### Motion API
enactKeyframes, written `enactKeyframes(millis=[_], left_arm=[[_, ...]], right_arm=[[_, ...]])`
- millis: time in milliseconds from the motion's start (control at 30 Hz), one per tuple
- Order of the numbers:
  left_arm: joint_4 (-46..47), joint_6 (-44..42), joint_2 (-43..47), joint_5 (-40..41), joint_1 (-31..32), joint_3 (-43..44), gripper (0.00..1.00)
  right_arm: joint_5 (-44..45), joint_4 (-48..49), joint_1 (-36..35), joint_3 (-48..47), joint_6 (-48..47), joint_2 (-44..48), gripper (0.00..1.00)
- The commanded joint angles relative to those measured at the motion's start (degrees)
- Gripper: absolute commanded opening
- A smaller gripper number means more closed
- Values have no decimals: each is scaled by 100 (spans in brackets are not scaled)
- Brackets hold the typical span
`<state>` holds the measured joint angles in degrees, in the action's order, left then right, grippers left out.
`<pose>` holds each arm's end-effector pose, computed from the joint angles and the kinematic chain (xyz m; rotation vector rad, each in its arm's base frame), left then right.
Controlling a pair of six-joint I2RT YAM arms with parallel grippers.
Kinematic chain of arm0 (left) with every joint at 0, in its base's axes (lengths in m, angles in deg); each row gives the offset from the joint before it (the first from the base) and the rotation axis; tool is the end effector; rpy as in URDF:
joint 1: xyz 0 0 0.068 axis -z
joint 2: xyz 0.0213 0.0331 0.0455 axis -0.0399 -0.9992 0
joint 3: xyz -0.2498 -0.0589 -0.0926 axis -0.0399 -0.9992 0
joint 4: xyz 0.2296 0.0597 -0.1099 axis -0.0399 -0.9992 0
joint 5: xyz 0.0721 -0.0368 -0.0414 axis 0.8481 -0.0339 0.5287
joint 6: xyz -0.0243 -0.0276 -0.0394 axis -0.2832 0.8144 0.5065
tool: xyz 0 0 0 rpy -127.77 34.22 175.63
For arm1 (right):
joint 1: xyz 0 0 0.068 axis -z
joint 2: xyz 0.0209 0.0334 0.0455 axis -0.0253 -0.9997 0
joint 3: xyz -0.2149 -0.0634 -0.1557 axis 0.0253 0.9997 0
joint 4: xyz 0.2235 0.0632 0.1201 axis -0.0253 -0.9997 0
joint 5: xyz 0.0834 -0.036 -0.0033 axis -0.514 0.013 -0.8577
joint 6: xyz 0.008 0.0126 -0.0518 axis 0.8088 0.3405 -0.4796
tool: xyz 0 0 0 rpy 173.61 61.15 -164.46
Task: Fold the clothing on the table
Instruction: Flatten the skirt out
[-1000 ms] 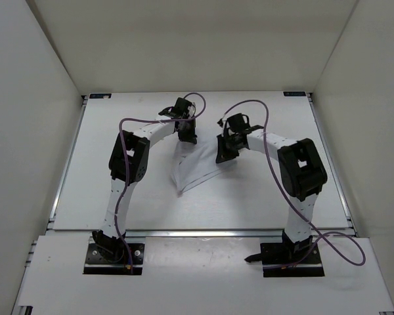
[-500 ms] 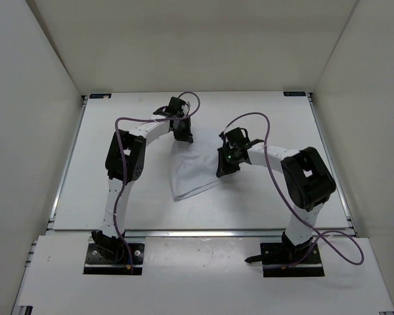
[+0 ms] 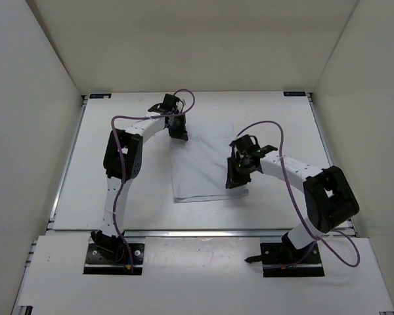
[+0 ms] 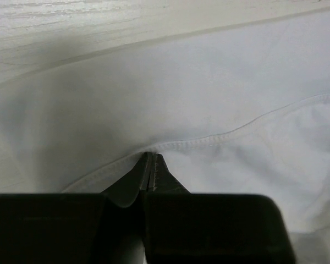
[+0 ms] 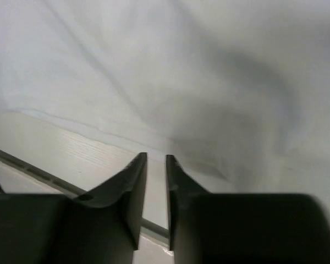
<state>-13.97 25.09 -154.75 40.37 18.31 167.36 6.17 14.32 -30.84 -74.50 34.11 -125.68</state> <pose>0.4698 -0.1851 0.1515 0.0458 2.6744 -0.5500 0.2495 0.1511 0.1796 -0.1728 2.8542 0.5916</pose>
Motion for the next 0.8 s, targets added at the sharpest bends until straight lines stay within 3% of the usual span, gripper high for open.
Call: enactKeyframes(millis=[0,67,133,267,467,767], left_arm=[[-25,-242,219,-273,23,264,8],[1,-303,482,-274,14,273,16],[71,-365,754,-265,-56,142,42],[475,-278,1309,-107,-310,-419,56],[888,-66,1591,-195,-724,-956,59],[1048,-128,985,-125,-645,-764,57]], right_arm=[[-92,116,572,-1100,-368,60,20],[-49,195,792,-1610,-579,-186,32],[-101,257,1048,-2287,-878,-520,41],[-373,143,1707,-3508,-1195,-1792,50],[-66,-340,1997,-5135,-1679,-3077,61],[-603,-464,2315,-6526,-1749,-4484,62]])
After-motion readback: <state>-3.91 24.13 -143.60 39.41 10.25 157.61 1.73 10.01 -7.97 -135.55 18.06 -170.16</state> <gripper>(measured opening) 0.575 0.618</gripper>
